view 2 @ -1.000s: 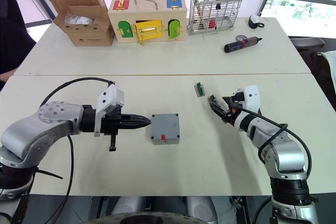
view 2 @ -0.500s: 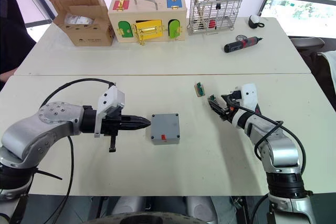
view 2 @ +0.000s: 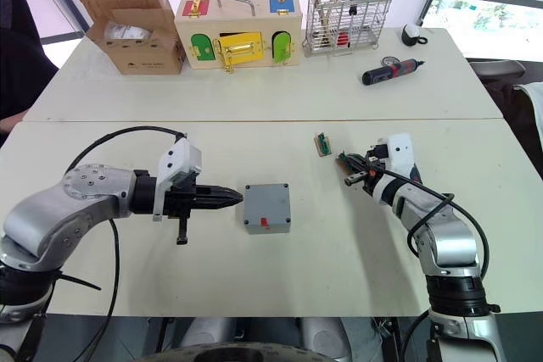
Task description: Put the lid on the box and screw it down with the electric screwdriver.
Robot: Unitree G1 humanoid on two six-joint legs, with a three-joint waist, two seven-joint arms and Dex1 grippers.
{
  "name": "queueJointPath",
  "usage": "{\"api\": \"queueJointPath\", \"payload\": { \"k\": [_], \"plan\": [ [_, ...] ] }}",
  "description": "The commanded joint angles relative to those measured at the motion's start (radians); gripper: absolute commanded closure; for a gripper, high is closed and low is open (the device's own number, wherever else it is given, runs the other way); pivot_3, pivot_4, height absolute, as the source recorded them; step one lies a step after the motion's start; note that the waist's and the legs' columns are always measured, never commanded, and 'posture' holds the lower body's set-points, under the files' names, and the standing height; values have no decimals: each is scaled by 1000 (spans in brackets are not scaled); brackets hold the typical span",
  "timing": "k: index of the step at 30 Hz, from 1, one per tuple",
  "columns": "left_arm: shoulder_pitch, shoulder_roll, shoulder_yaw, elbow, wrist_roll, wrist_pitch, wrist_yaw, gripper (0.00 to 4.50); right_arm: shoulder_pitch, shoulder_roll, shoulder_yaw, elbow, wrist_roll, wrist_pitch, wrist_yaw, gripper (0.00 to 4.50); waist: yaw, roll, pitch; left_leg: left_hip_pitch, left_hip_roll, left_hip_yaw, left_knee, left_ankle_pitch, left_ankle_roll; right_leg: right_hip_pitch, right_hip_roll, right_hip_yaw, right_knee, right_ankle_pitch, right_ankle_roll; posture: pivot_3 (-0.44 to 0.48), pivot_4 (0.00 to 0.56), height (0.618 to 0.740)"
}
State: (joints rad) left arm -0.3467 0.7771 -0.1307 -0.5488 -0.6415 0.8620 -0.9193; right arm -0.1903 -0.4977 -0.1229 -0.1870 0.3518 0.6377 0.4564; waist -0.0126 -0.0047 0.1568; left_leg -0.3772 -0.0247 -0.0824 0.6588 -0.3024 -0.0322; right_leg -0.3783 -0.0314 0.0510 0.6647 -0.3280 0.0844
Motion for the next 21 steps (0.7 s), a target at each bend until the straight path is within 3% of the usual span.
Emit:
{"api": "queueJointPath", "payload": {
  "k": [1, 21],
  "plan": [
    [-10, -1, 4, -7, 2, -21, -5, 4500, 1, -1, -7, -17, -6, -19, 3, 4412, 0, 0, 0, 0, 0, 0, 0, 0, 0, 0, 0, 0, 0, 0, 0, 0, 150, 740],
    [12, 4, 1, 16, 21, -44, -13, 4500, 27, 43, -92, -102, 92, 40, -13, 4412, -1, 1, 0, 0, 0, 0, 0, 0, 0, 0, 0, 0, 0, 0, 0, 0, 150, 740]
  ]
}}
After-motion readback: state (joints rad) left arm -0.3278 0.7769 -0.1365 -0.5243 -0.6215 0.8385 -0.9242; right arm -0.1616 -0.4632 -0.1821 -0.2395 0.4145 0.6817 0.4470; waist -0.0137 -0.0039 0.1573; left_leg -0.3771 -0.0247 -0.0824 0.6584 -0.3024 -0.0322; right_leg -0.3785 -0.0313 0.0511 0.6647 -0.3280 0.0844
